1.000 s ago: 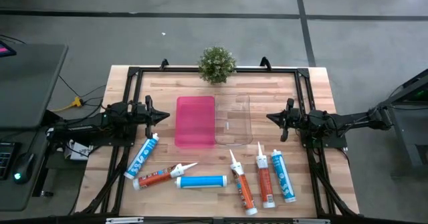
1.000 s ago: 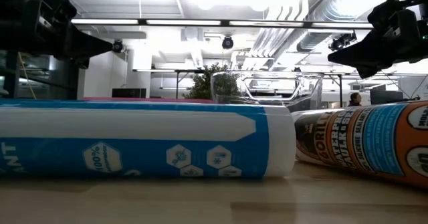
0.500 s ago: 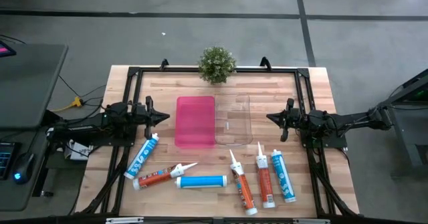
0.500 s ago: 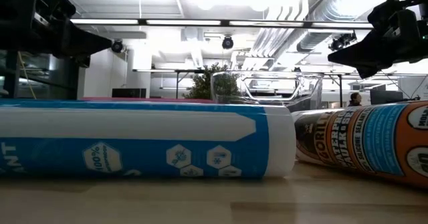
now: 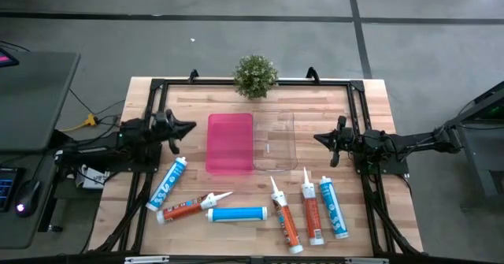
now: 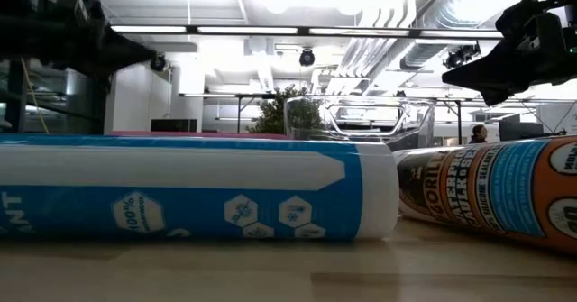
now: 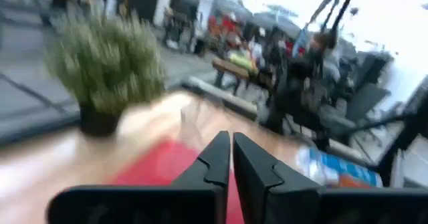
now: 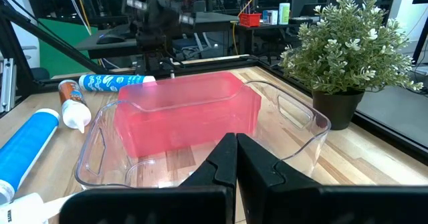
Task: Pick & place silicon tubes, Sealant and Lysol wipes
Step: Put the left blue sealant into the pink bin
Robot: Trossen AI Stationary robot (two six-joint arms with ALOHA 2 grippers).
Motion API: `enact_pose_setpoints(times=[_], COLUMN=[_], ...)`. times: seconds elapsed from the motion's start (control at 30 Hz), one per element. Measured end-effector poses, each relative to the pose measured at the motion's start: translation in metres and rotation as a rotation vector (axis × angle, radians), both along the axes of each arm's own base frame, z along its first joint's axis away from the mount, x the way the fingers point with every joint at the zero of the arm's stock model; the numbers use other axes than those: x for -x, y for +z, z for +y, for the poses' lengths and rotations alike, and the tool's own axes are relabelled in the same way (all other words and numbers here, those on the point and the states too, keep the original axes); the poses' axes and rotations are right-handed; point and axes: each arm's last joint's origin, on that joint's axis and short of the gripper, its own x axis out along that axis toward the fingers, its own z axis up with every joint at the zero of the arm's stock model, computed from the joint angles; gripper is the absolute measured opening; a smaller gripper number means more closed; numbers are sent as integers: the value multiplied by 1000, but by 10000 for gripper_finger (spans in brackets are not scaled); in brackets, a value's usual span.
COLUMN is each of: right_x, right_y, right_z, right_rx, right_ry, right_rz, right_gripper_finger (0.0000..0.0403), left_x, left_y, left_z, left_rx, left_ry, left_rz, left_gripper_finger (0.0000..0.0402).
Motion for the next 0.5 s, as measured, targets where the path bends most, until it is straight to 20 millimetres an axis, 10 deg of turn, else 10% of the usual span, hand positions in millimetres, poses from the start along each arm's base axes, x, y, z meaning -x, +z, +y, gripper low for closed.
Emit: enact_pose_setpoints(times=[0.5], right_x=[0], right_y=[0], right_z=[0], right_rx=[0], right_ry=[0], right_rz=[0], right_gripper_finger=[1], left_x=[39], left_y=[100], left_z=[-1], left_rx=[-2], left_ry=[146], left_rz=[205], left_gripper_finger=[232])
